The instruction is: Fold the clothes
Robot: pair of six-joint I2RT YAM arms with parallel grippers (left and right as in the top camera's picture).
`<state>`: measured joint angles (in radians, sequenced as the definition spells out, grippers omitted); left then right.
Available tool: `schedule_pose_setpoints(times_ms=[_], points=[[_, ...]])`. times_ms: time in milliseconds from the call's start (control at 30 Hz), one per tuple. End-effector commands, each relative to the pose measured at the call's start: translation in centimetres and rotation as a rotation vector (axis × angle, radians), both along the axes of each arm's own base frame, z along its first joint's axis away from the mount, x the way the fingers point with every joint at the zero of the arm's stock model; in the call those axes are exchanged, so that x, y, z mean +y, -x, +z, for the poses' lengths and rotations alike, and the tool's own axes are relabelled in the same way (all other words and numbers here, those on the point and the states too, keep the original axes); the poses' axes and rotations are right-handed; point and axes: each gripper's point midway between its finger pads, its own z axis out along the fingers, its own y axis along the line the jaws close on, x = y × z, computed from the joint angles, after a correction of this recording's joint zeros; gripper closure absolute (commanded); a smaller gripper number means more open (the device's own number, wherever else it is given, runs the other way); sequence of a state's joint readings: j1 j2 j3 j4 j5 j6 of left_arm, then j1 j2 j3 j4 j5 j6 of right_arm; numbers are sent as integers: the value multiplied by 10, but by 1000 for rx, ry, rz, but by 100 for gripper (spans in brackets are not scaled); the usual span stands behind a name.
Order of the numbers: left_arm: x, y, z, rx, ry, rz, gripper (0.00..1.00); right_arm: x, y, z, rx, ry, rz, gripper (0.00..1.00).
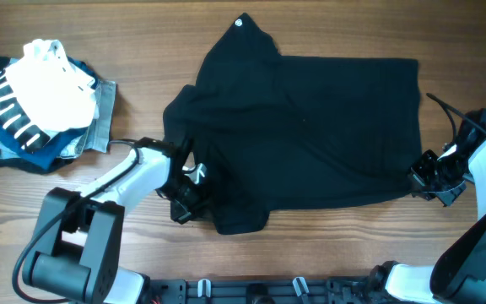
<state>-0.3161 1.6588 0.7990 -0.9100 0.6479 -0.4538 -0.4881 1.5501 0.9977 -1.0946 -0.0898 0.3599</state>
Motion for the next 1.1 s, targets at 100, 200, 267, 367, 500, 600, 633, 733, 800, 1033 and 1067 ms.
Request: schedule_pose_setpoints(times_ms=[100,200,267,367,500,600,633,733,800,1033,1067], points=[[25,-46,46,-161,101,86,96,6,7,6,17,-30,12,96],[46,-68,75,-282,96,150,96,12,11,13,13,-51,12,95],[53,-82,94,-363,104,184,96,15,4,21,-35,-67,12,96],[56,-102,119,-482,112,190,96,22,-15,37,-148,-106,27,96],[46,-132,134,-656,128,142,96,24,-43,47,-279,-142,-11,96],[46,-149,129,-734,58,111,96,21,-55,50,-325,-137,-46,96],[46,-158,128,-775,27,99,96,18,-64,52,-357,-131,-70,96],[42,-177,127,-856,-6,77,96,9,-79,55,-415,-104,-117,96],[41,-190,126,-907,-37,69,96,3,-90,57,-450,-96,-162,96],[33,-224,111,-995,-93,53,96,-8,-112,52,-503,-93,-230,96],[32,-227,108,-1000,-97,53,96,-9,-115,51,-506,-93,-239,96]])
